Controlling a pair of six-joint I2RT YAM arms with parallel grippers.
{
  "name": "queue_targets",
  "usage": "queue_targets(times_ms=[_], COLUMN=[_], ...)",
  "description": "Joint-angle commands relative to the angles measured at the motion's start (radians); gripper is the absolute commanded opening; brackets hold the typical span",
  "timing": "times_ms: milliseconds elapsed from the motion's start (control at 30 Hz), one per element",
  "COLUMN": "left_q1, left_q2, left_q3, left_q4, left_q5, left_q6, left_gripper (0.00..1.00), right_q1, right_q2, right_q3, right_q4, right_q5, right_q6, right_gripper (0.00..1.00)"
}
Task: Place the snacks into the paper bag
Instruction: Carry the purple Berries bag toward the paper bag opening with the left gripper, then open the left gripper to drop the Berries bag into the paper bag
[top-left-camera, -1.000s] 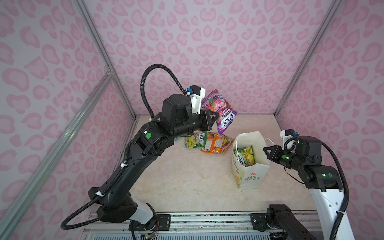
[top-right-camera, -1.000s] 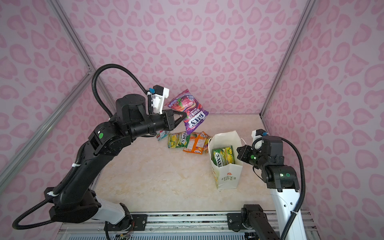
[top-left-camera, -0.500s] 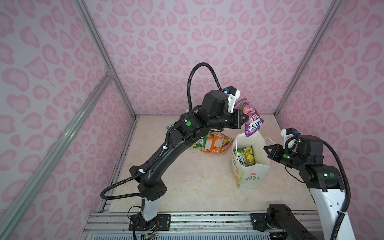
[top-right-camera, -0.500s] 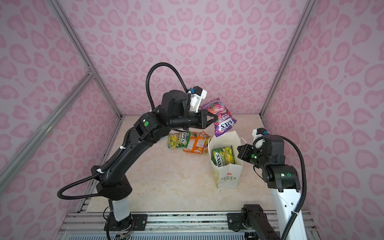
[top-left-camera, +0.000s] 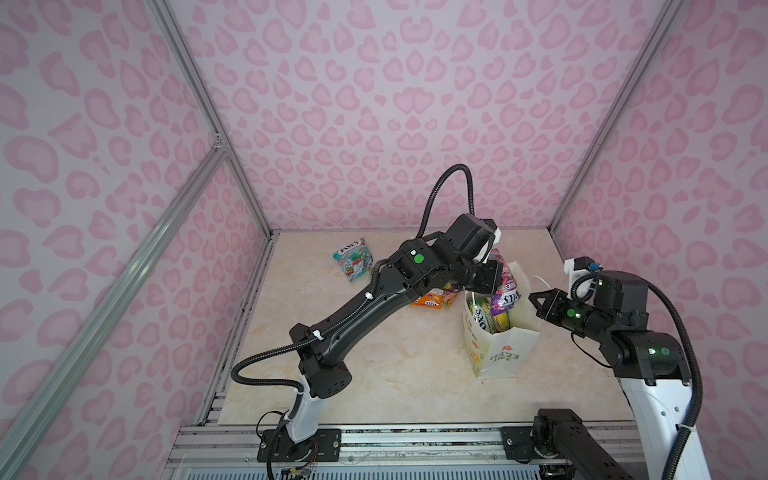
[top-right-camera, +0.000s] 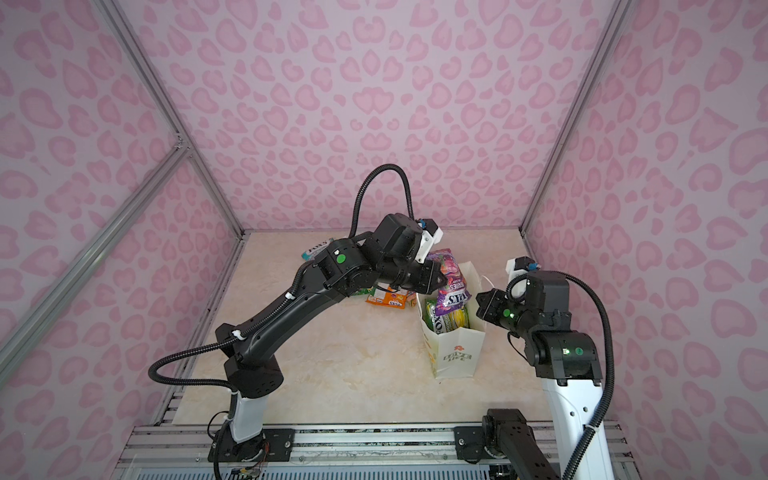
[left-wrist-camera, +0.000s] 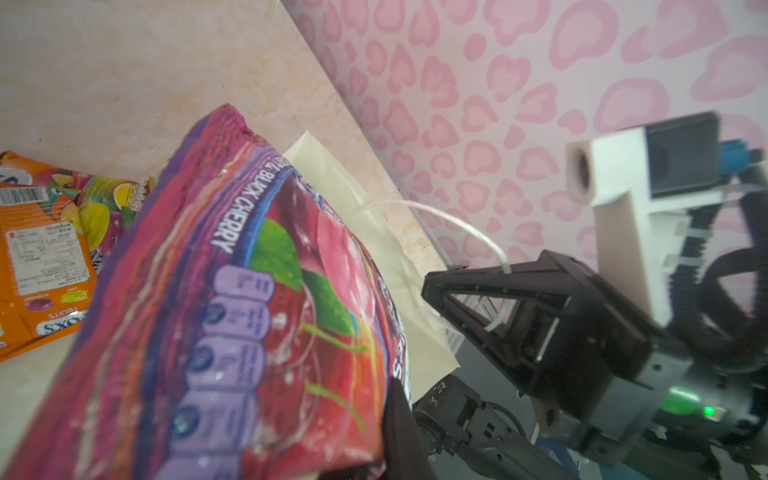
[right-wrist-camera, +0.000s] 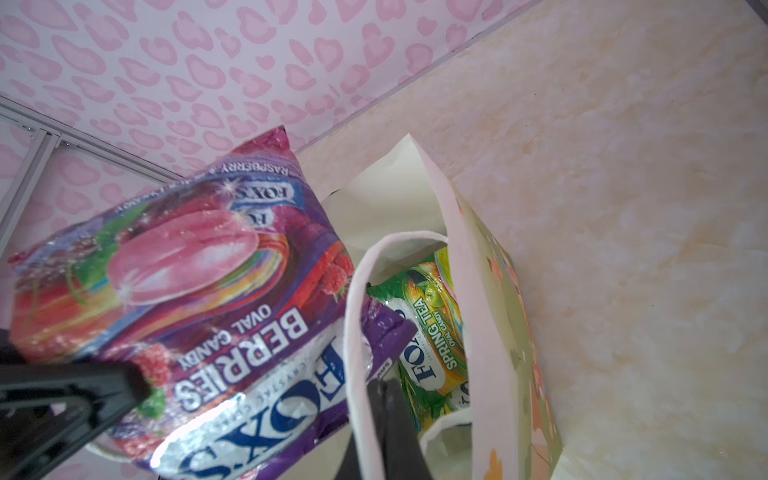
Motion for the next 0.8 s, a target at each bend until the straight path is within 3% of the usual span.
queue_targets(times_ms=[0,467,767], left_q1=[-0.017,-0.024,-0.023], left_q2=[-0.001,0.109,0.163], left_q3=[-0.030,-0.012,0.021], left_q4=[-0.032,-0.073,-0.068], left_q5=[-0.023,0.021,-0.010], left_q6=[0.043,0.057,0.034], left_gripper=[0.03,0.03,0.07], right_q1=[-0.001,-0.002,-0.003], right_q2=[-0.001,-0.006,-0.007], right_q3=[0.004,-0.011,-0.017], right_q4=[-0.006,-0.001,0.004], right_q5=[0.010,0.001,-0.004], right_q6=[-0.012,-0.008,-0.006], right_gripper=[0.00,0.00,0.00])
